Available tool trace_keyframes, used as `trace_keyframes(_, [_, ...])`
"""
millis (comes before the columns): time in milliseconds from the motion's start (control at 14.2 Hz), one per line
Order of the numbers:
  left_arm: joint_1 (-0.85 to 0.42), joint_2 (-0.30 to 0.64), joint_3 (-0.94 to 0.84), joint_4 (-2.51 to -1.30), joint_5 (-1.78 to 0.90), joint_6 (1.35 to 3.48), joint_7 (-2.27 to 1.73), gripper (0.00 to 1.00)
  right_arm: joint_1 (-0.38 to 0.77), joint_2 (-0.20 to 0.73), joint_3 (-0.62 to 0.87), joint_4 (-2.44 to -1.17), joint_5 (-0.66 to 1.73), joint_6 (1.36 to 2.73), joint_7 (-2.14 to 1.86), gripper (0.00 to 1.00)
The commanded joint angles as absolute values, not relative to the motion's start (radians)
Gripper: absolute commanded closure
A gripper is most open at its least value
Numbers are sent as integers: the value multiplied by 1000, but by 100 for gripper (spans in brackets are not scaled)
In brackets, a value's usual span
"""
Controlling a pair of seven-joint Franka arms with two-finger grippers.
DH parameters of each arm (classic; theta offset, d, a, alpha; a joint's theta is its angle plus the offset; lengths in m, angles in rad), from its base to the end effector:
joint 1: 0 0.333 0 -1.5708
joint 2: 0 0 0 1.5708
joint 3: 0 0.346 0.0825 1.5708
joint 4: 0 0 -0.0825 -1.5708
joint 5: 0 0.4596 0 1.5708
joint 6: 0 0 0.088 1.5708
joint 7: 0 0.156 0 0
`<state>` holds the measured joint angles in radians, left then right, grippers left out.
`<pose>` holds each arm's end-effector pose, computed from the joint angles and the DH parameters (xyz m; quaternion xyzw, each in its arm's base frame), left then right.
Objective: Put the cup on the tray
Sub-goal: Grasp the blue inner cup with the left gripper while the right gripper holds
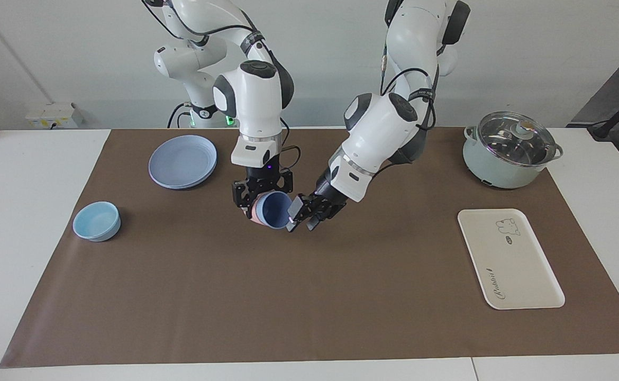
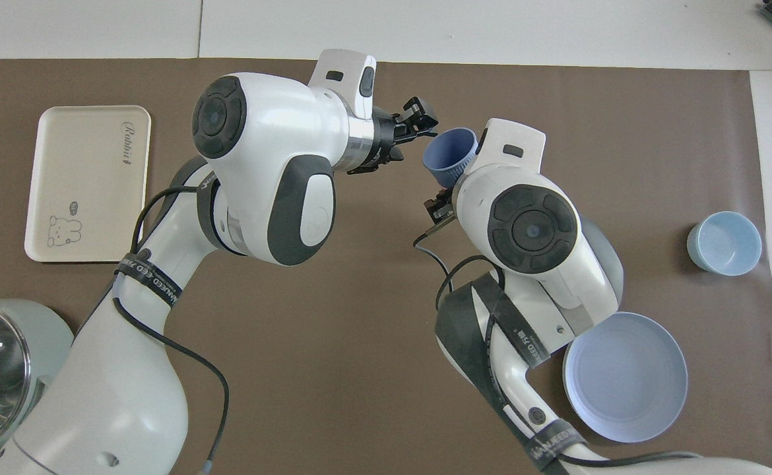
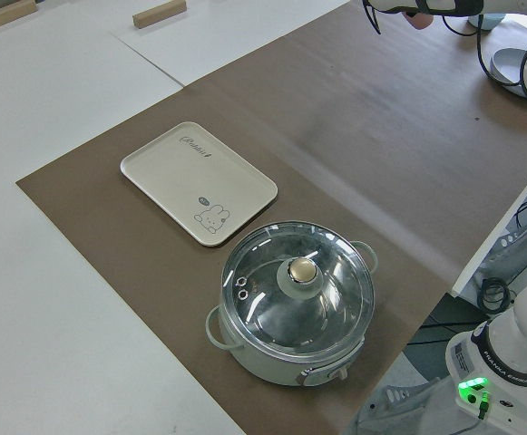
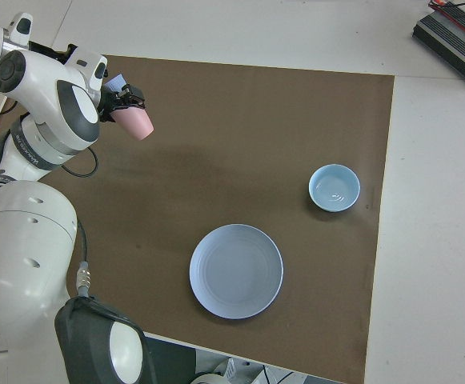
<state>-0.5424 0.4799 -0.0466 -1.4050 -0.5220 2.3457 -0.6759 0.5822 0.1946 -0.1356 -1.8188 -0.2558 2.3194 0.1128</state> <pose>0.6933 -0.4849 0.4449 0.9309 0.1791 0.0413 0.3158 0.6627 0.3065 0.4152 0.9526 0.2362 0.1780 0.0719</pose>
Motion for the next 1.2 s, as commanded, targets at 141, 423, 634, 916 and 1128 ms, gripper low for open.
trace_keyframes(141, [-549, 480, -75, -1376, -514, 2203, -681, 38, 583, 202, -137, -1804, -295, 2307, 141, 100])
trace_keyframes(423, [-549, 482, -80, -1370, -515, 2198, -683, 62, 581, 204, -137, -1805, -295, 2313, 141, 100])
trace_keyframes(634, [-537, 483, -77, -1341, -514, 2200, -686, 87, 581, 204, -137, -1805, -295, 2315, 141, 100])
trace_keyframes(916, [-526, 482, -69, -1310, -512, 2197, -690, 100, 580, 204, -137, -1805, -295, 2318, 143, 100])
trace_keyframes(1128, [-525, 479, -61, -1310, -506, 2192, -695, 100, 580, 204, -137, -1805, -295, 2318, 143, 100])
